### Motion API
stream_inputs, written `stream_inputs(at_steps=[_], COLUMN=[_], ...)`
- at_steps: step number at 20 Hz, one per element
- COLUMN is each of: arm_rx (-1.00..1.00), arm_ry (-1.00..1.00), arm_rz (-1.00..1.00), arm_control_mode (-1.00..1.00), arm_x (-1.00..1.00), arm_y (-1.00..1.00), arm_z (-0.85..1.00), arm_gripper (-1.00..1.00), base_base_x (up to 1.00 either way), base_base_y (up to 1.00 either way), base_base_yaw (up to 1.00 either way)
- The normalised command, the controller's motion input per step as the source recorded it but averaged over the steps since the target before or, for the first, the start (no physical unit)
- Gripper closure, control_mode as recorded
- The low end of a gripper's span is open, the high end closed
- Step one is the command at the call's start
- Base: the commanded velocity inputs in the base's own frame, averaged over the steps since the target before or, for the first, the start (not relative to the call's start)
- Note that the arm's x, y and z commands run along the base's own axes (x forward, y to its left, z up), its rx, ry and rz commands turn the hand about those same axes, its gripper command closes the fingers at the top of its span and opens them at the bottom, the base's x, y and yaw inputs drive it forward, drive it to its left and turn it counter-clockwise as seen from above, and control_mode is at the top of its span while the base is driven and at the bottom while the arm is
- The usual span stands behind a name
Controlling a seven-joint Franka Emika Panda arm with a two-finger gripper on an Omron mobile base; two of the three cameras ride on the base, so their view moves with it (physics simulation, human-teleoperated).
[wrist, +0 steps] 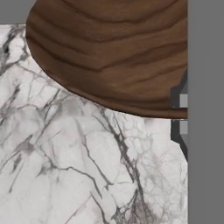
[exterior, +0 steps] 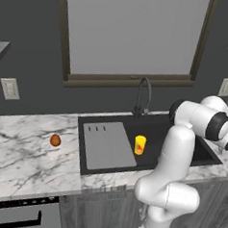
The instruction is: Remove the mango and lemon from the sink. Then move the bowl and cup from the counter to the sink for washing.
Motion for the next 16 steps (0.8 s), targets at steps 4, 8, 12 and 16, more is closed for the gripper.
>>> stream_inputs(at_steps=[4,8,12,16], arm_rx=[0.0,0.0,0.0,0.0], arm_ry=[-0.04,-0.09,-0.12,-0.14], arm_rz=[0.03,0.04,0.04,0.05], arm_control_mode=[-1.0,-1.0,-1.0,-1.0], arm_x=[-0.01,-0.08,-0.14,-0.18], arm_y=[-0.05,0.0,0.01,0.04], arm_z=[0.0,0.0,0.0,0.05], arm_gripper=[1.0,1.0,1.0,1.0], base_base_x=[0.0,0.0,0.0,0.0], base_base_y=[0.0,0.0,0.0,0.0], base_base_yaw=[0.0,0.0,0.0,0.0])
